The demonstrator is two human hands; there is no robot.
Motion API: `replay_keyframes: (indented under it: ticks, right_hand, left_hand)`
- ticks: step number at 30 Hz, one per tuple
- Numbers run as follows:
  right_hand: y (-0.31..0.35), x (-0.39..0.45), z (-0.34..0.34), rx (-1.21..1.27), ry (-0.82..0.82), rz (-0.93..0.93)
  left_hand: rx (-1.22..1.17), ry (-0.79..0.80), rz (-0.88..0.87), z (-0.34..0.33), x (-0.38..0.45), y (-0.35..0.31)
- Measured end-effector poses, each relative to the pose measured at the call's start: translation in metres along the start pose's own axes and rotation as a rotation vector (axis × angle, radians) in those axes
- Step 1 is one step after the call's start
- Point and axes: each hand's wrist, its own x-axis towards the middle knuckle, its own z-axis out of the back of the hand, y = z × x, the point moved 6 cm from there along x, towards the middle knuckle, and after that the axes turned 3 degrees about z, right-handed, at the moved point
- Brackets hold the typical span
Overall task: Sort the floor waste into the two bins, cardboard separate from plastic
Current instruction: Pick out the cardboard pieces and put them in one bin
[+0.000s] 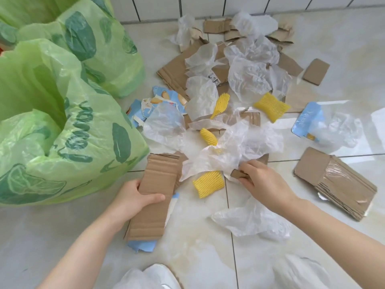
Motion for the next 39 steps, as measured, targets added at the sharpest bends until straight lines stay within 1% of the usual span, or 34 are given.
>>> replay_keyframes:
  ticks: [4, 6, 7, 8, 9, 11, 12, 14, 16, 19, 24, 27, 29, 32, 34, 36, 38, 39]
  right_hand:
    - [-0.005, 0.01, 0.016, 0.0, -0.119, -0.047]
    - [-0.007, 0.006, 0.022, -0.014, -0.147, -0.051]
    - [-0.007, 0.002, 0.024, -0.022, -0.148, -0.042]
    - [-0.009, -0.002, 0.023, -0.03, -0.123, -0.035]
    - [-0.012, -0.007, 0.019, -0.042, -0.071, -0.03]
    - [-0.018, -0.02, 0.003, -0.065, 0.088, -0.035]
    - [-0.021, -0.027, -0.006, -0.08, 0.152, -0.04]
    - [-0.021, -0.039, -0.016, -0.113, 0.194, -0.026]
    - [-0.017, -0.049, -0.021, -0.13, 0.164, -0.014]
    - [-0.008, -0.059, -0.025, -0.104, 0.091, -0.032]
    - [0.007, -0.033, -0.023, -0.105, 0.047, 0.078]
    - [0.012, -0.016, -0.021, -0.072, 0.118, 0.08]
    - [0.012, -0.019, -0.023, -0.127, 0.163, 0.091]
    - [0.015, -0.042, -0.024, -0.219, 0.185, 0.074]
    - [0.019, -0.054, -0.026, -0.209, 0.167, 0.071]
    - [0.017, -0.057, -0.023, -0.134, 0.121, 0.048]
    - [0.013, -0.052, -0.02, -0.098, 0.048, 0.086]
    - [0.012, -0.049, -0.022, -0.12, 0.056, 0.118]
  left_hand:
    - [0.044, 0.064, 0.012, 0.0, 0.0, 0.006]
    - [0.086, 0.096, 0.016, 0.002, -0.002, 0.009]
    - [0.118, 0.082, 0.019, 0.005, -0.003, 0.013]
    - [0.181, 0.033, 0.006, 0.009, -0.002, 0.016]
    - [0.297, -0.03, -0.02, 0.011, 0.0, 0.019]
    - [0.536, -0.154, -0.062, 0.008, -0.004, 0.028]
    - [0.573, -0.19, -0.067, 0.002, -0.009, 0.032]
    - [0.529, -0.244, -0.079, -0.007, -0.02, 0.039]
    - [0.484, -0.274, -0.105, -0.011, -0.026, 0.041]
    - [0.499, -0.264, -0.116, -0.013, -0.026, 0.04]
    - [0.508, -0.213, -0.113, -0.014, -0.02, 0.035]
    - [0.491, -0.206, -0.094, -0.013, -0.02, 0.034]
    - [0.463, -0.208, -0.08, -0.011, -0.02, 0.036]
    - [0.436, -0.211, -0.083, -0.01, -0.017, 0.041]
    - [0.437, -0.221, -0.078, -0.009, -0.014, 0.042]
    - [0.443, -0.226, -0.075, -0.011, -0.013, 0.041]
    - [0.463, -0.22, -0.084, -0.014, -0.013, 0.04]
    - [0.473, -0.216, -0.094, -0.016, -0.014, 0.039]
